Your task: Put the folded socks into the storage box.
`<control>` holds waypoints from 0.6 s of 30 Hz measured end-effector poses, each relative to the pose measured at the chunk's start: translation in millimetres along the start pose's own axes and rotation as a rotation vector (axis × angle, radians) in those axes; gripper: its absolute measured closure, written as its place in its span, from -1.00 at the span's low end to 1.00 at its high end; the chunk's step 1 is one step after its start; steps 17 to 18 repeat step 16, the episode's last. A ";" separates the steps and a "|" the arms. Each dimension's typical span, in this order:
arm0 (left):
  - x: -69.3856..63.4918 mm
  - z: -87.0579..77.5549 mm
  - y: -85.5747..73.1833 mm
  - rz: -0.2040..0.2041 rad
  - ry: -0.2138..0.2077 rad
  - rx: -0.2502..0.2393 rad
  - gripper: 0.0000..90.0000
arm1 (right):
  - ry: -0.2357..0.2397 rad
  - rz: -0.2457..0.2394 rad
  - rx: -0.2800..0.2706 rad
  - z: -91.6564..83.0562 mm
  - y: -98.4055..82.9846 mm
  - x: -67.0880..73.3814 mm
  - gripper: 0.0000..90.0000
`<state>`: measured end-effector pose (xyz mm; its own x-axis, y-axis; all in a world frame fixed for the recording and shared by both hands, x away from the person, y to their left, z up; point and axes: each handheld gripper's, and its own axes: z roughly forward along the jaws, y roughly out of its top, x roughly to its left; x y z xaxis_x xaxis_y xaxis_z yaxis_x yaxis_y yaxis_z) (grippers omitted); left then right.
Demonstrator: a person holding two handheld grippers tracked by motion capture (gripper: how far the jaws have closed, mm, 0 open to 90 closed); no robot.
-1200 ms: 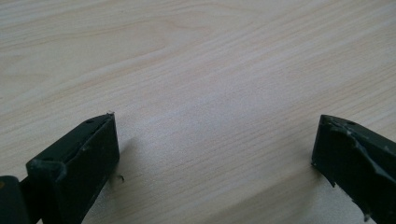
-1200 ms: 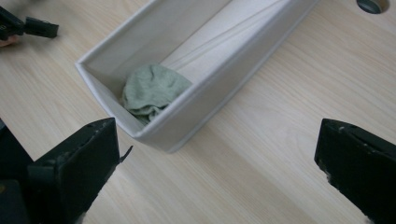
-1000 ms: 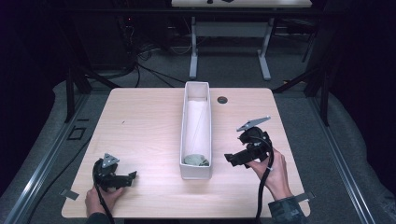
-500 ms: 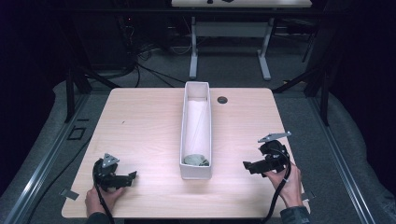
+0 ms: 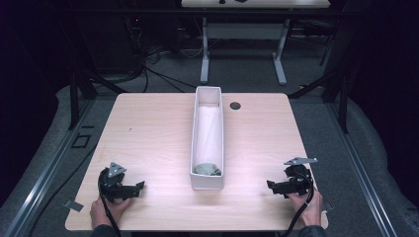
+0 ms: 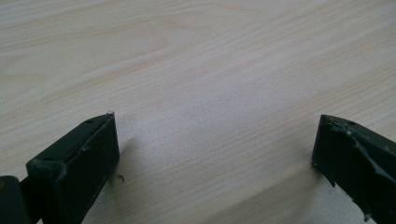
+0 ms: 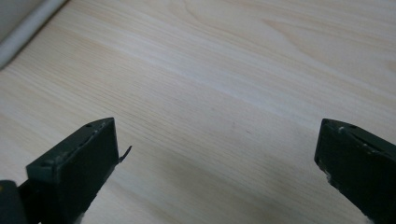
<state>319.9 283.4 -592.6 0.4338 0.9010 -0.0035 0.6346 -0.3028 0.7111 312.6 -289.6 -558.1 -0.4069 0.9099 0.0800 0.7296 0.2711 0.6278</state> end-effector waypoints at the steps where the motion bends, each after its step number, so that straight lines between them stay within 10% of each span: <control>1: 0.0 0.0 0.0 0.000 0.000 0.000 -0.99 | 0.000 0.000 0.000 0.0 0.0 0.0 -1.00; 18: -0.1 0.1 0.0 -0.005 0.003 0.000 -0.99 | -0.129 0.011 -0.054 15.6 -23.4 -7.4 -1.00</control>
